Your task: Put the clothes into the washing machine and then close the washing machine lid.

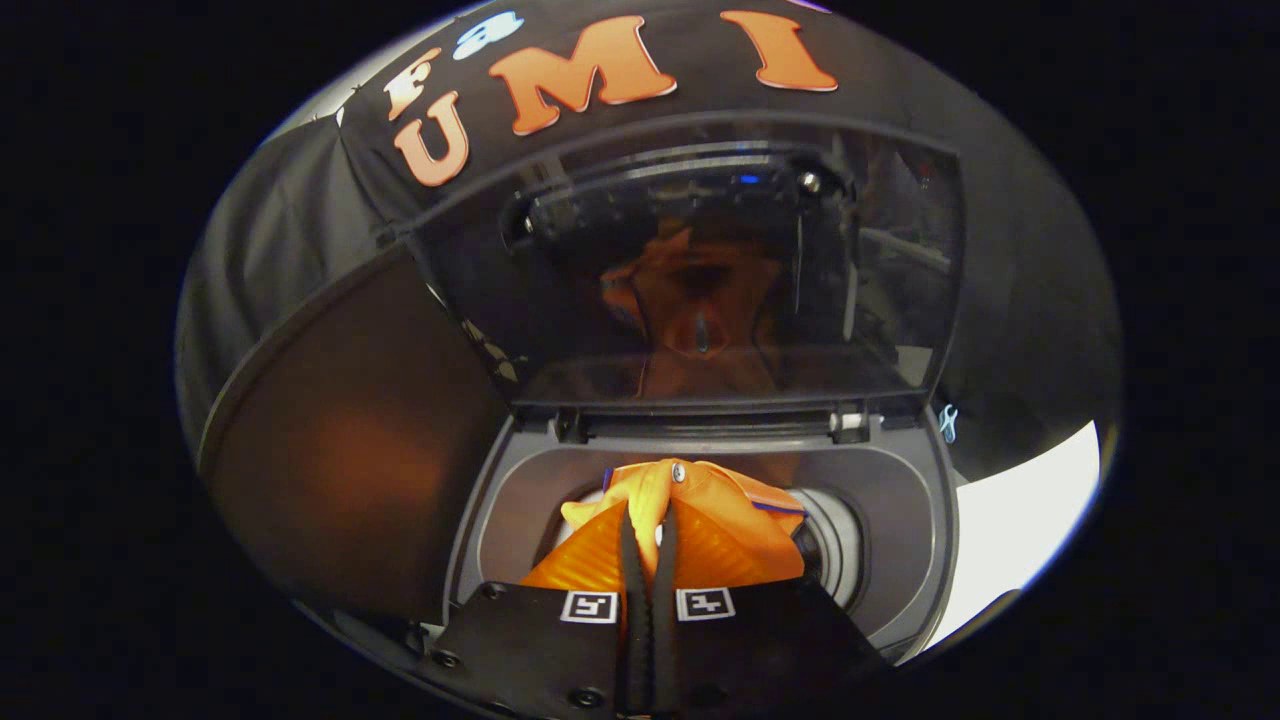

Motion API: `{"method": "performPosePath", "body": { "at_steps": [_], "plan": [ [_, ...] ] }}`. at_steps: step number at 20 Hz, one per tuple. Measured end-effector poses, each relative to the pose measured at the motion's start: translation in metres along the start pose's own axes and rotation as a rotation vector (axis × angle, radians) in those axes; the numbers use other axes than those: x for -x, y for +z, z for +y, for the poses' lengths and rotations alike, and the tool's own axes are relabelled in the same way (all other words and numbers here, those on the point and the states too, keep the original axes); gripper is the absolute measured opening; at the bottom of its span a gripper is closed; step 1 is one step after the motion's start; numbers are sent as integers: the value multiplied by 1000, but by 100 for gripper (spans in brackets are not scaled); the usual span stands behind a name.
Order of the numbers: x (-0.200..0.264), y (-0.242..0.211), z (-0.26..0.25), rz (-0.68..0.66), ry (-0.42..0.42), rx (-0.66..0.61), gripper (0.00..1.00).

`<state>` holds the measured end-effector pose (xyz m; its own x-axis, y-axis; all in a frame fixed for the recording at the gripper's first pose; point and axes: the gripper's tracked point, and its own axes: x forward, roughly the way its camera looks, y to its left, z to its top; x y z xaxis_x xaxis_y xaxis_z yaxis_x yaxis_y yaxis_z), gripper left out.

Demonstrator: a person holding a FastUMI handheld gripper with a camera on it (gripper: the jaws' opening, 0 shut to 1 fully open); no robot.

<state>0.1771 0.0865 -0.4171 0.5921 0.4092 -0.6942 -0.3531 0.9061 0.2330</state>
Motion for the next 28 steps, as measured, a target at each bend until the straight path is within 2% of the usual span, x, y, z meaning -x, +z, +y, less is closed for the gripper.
{"method": "performPosePath", "body": {
  "at_steps": [4, 11, 13, 15, 17, 21, 28],
  "plan": [
    [-35, -29, -10, 137, -16, -13, 8],
    [-75, -50, -22, 269, -80, -42, 8],
    [-81, -50, -30, 286, -129, -52, 8],
    [-89, -50, -34, 266, -150, -51, 8],
    [-93, -61, -38, 301, -163, -58, 8],
    [-97, -78, -39, 355, -168, -105, 8],
    [-102, -80, -35, 374, -169, -77, 8]
  ]
}}
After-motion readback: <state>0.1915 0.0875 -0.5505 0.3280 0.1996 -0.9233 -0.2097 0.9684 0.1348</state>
